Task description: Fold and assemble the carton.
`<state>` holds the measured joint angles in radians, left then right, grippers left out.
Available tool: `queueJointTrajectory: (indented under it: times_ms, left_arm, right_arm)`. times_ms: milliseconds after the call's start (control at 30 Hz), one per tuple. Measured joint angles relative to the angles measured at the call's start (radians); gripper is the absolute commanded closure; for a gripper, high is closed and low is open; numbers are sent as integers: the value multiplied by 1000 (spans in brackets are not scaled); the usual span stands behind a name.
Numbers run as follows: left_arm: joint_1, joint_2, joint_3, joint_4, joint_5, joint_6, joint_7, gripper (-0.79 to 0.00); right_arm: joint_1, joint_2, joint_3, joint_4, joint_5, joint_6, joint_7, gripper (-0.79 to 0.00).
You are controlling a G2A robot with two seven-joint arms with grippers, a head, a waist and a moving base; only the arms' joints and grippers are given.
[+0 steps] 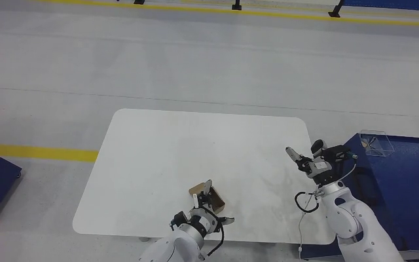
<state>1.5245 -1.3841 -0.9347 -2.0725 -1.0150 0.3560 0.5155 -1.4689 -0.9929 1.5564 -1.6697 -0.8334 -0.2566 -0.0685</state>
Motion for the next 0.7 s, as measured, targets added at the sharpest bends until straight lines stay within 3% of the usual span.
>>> queueJointTrajectory:
  times_ms: [133, 233, 400, 500, 700]
  left_arm:
    - [-3, 6, -3, -19, 29, 27, 2, -785]
    - [21, 26, -16, -99, 201, 170, 52, -785]
    - [53, 55, -64, -182, 400, 539, 102, -785]
    - [39, 62, -43, -128, 472, 657, 117, -785]
    - [-53, 60, 45, 56, 523, 656, 117, -785]
  right_arm:
    - [26, -3, -39, 0, 46, -30, 76, -785]
    - [75, -9, -117, -24, 23, -16, 237, -785]
    - [125, -25, -277, -54, -110, -6, 383, -785]
    - [153, -34, -354, -47, -146, -29, 447, -785]
    - [208, -51, -452, -7, -211, -35, 523, -785]
